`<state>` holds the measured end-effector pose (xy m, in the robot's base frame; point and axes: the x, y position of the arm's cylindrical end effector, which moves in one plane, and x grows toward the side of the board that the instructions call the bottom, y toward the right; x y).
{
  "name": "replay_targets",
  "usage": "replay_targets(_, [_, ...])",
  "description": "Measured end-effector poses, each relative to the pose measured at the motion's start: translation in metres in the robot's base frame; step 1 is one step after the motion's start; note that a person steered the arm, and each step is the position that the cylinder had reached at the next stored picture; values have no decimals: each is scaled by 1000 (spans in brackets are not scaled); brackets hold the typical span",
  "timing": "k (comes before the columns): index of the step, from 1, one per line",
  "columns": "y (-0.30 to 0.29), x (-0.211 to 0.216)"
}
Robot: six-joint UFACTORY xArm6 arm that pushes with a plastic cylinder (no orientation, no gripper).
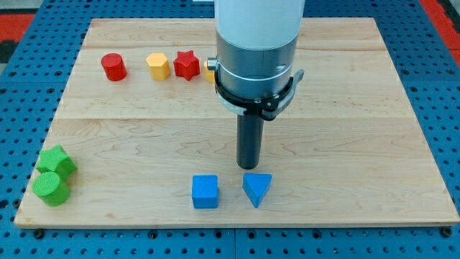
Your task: Move your arm to the yellow heart
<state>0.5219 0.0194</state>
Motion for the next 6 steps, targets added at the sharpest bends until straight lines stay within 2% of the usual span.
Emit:
replay_targets(1, [-23,-44])
replay_targets(2, [10,-83])
replay_targets(3, [42,-99])
replay_targets(6, [37,-102])
